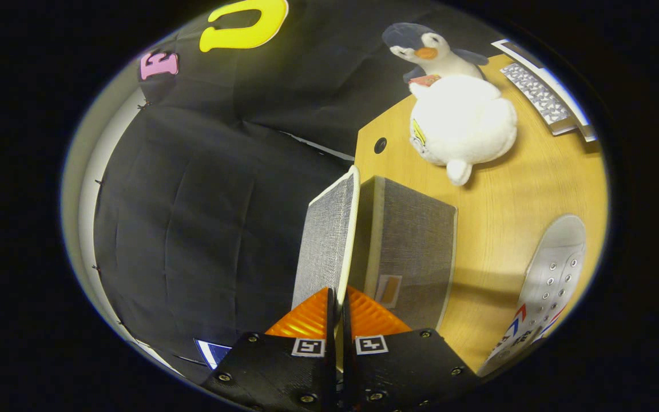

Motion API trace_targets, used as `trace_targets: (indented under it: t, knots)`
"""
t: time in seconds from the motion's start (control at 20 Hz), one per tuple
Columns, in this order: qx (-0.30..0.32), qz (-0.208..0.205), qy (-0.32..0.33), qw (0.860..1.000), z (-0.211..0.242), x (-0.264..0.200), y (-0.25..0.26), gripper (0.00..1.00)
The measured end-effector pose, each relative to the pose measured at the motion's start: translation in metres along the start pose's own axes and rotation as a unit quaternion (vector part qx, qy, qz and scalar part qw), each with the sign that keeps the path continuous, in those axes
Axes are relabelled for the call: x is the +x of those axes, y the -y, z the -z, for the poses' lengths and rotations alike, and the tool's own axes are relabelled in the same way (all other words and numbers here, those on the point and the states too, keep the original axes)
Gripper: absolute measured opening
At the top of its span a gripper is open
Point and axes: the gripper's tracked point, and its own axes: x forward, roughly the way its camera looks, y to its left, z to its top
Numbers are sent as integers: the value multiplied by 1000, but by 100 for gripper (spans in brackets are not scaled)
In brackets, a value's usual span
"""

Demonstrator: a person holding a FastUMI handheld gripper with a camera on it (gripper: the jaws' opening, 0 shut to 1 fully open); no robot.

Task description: Open the storage box then place both shoes into the box .Put the left shoe in first, then the right shoe, with the right side of both shoes facing outward in a uniform manner.

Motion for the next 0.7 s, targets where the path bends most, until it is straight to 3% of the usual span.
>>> trace_targets:
  t: [0.15, 0.3, 0.7]
  knots:
    - [-25, -24, 10, 999, -14, -7, -56, 5]
    - [-75, -11, 11, 997, -23, 2, -102, 6]
    - [-153, 6, -34, 988, -9, 96, -191, 14]
